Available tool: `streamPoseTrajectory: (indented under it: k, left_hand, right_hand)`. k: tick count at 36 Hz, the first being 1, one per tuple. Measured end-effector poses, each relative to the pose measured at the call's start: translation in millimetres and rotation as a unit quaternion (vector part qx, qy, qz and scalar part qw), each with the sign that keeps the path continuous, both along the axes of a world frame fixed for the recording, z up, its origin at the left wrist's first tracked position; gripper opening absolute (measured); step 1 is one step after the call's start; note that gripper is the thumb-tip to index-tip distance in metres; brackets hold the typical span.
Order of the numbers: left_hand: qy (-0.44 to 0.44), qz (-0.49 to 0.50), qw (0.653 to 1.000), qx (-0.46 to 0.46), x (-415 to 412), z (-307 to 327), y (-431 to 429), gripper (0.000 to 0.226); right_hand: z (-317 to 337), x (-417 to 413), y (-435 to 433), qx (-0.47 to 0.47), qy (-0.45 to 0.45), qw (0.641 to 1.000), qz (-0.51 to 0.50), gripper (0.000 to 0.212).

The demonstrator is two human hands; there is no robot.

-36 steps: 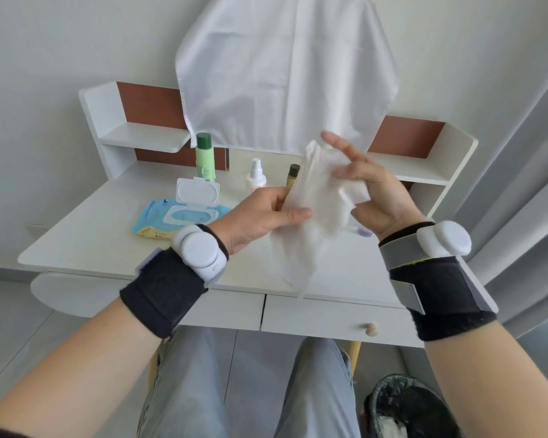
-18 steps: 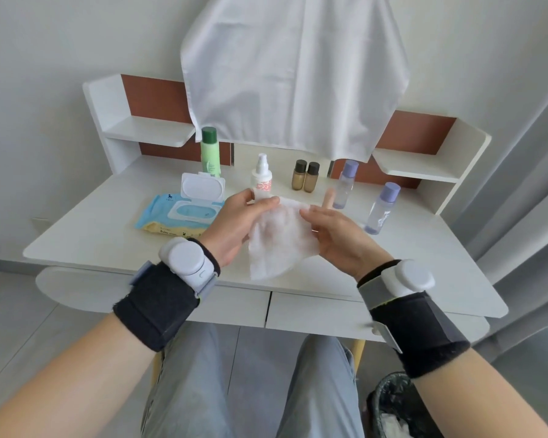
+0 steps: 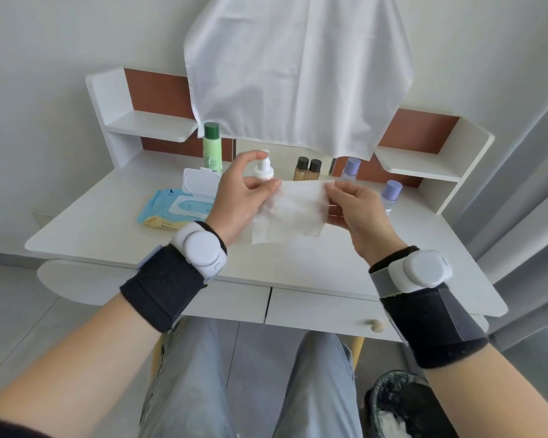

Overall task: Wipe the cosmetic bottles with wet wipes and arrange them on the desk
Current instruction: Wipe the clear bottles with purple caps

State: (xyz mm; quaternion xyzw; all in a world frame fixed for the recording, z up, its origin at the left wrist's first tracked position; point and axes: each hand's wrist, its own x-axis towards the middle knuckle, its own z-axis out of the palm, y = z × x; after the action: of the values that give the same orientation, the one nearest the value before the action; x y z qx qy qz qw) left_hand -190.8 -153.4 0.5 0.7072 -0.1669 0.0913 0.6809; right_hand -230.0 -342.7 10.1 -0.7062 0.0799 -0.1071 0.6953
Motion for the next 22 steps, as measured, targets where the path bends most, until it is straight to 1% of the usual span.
streamPoseTrajectory:
  k: [2,4,6,8,11,13,15,18,22]
  left_hand:
    - [-0.004,-0.005,1.0,-0.006,-0.5,3.9,-2.3,0.022]
    - [0.007,-0.014,1.0,-0.014,-0.5,5.2,-4.1,0.011]
    - [0.025,-0.022,0.999,-0.029,-0.8,5.3,-4.4,0.011]
    - [0.055,-0.037,0.997,-0.047,-0.5,6.9,-2.9,0.017]
    - [0.114,-0.09,0.987,-0.072,-1.3,12.6,1.2,0.025]
    - [0.129,-0.103,0.984,-0.066,-2.5,16.5,2.2,0.029]
    - [0.104,-0.067,0.992,-0.015,-2.2,18.1,2.3,0.029]
    - [0.036,-0.005,0.996,0.081,1.1,17.6,1.4,0.028]
    - [-0.018,0.035,0.993,0.113,1.7,17.8,0.8,0.024]
  right_hand:
    - [3.5,1.0,-0.8,-0.004,-0.002,1.0,-0.026,0.023]
    - [6.1,2.4,-3.1,0.022,0.012,1.0,-0.012,0.037]
    - [9.1,2.1,-7.5,0.074,0.03,0.996,0.043,0.049]
    - [10.9,1.5,-13.2,0.094,0.031,0.992,0.082,0.052]
    - [12.3,-0.1,-17.8,0.047,0.023,0.995,0.081,0.048]
    - [12.7,-0.8,-17.9,0.007,0.017,0.997,0.072,0.037]
    - [13.0,-0.8,-17.7,-0.026,0.007,0.998,0.06,0.027]
    - [12.2,0.7,-17.0,-0.065,-0.016,0.997,0.043,0.02]
    - [14.2,2.1,-16.6,-0.096,-0.042,0.994,0.018,0.018]
